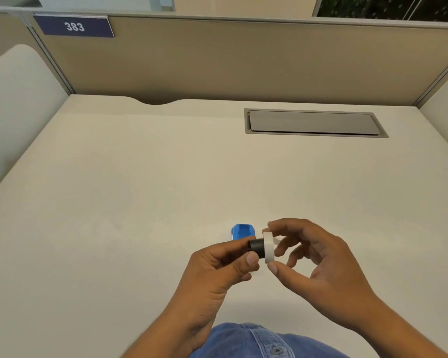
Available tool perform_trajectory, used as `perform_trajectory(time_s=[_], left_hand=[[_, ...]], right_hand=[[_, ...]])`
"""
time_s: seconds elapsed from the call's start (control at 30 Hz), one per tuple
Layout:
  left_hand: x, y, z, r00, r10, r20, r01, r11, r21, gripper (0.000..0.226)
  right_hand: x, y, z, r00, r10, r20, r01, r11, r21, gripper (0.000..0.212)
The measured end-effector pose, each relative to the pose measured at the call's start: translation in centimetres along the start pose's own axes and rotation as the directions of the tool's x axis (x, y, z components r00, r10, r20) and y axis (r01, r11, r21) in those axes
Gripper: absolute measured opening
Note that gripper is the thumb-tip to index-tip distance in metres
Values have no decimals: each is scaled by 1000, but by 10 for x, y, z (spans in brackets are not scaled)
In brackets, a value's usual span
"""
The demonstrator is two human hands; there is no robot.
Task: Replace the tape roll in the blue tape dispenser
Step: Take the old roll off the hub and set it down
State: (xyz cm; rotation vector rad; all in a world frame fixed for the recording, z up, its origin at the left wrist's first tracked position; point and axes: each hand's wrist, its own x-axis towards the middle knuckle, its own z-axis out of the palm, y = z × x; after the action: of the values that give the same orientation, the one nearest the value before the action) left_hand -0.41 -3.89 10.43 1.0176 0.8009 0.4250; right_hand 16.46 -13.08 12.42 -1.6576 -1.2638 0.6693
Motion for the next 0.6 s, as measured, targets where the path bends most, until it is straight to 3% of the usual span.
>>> perform_trajectory(time_s=[0.27, 0.43, 0.6], left_hand=[[0, -1, -5, 995, 9, -97, -15, 998, -65, 44], [3, -3, -5, 993, 0, -117, -6, 999, -50, 41], [6, -6, -4, 992, -13, -122, 8, 999, -41, 41]], right_hand=[[10, 43, -7, 989, 109, -104, -118, 989, -89, 36], [9, 86, 5, 988, 118, -97, -140, 955, -262, 47], [8, 119, 25, 981, 190, -35, -183, 850, -494, 55]])
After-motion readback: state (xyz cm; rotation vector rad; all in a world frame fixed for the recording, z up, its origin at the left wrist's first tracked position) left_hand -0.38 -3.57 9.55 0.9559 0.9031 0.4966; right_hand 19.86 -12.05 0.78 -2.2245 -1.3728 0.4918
